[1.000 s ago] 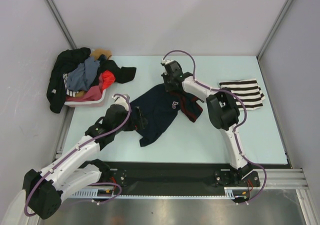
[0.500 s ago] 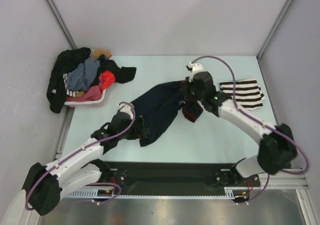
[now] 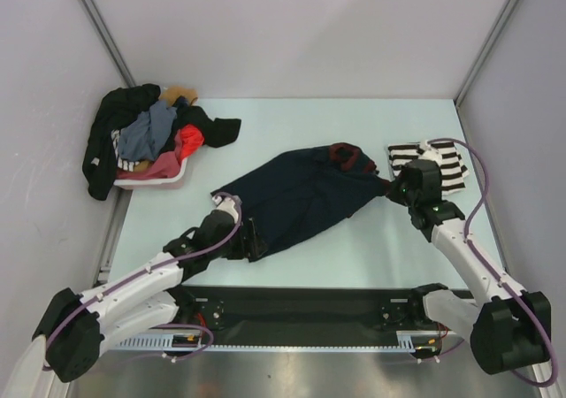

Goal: Fold and stack the tank tops
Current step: Flatten the tank top out

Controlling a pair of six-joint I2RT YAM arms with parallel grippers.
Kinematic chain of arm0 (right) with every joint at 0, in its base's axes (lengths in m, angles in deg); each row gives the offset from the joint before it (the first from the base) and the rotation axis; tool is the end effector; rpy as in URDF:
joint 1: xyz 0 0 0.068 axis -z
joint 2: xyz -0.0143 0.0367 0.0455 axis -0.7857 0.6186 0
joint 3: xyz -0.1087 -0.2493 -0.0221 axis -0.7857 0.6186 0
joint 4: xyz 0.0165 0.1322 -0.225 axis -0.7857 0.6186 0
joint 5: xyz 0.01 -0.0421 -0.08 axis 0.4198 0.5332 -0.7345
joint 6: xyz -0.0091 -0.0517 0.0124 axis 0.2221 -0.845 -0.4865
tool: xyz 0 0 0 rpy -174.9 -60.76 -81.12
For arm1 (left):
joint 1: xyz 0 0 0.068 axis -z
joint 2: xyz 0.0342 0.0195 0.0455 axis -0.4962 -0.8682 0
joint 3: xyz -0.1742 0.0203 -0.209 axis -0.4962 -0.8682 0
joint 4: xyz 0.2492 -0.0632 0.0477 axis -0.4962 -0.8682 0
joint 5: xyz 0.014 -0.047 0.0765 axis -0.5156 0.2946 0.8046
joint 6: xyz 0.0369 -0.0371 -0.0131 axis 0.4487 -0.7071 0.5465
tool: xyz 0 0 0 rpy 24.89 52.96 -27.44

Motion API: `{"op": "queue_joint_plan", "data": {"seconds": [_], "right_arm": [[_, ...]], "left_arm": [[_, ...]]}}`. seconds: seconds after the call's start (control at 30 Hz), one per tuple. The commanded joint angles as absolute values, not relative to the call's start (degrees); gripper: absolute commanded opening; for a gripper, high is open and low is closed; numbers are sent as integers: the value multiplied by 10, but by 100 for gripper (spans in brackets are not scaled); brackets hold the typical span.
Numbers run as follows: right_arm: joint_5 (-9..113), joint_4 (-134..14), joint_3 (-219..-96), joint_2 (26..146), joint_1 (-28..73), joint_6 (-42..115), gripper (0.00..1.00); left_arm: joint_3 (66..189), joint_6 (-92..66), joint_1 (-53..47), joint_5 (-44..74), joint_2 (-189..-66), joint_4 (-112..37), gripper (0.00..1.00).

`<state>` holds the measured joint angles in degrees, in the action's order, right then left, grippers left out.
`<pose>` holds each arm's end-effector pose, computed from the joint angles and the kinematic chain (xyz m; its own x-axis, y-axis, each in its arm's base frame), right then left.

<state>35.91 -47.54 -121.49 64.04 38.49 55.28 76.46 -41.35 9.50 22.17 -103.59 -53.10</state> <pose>0.2234 0.0476 0.2571 -0.5162 0.3132 -0.7971 0.1239 0.9482 0.2924 0.1361 -0.1118 0.1730 -0.8223 -0.1554 -0.5475 0.1489 0.8698 -0.4705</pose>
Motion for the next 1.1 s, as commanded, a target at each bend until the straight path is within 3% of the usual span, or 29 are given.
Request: {"op": "queue_joint_plan", "data": {"seconds": [0.0, 0.2, 0.4, 0.93, 1.0, 1.07], "right_arm": [[335, -454, -1196, 642, 434, 610, 0], [336, -470, -1158, 605, 472, 632, 0], [351, -490, -1138, 596, 472, 632, 0], [370, -509, -1126, 594, 471, 631, 0], [372, -510, -1126, 593, 471, 631, 0], [373, -511, -1125, 591, 471, 630, 0]], "left_arm": [[742, -450, 116, 213, -1011, -517, 79], [710, -482, 146, 227, -968, -547, 78], [687, -506, 155, 197, -937, -534, 57], [672, -575, 220, 229, -987, -516, 61], [679, -576, 219, 229, -1003, -507, 60], [687, -577, 219, 244, -1019, -494, 48]]}}
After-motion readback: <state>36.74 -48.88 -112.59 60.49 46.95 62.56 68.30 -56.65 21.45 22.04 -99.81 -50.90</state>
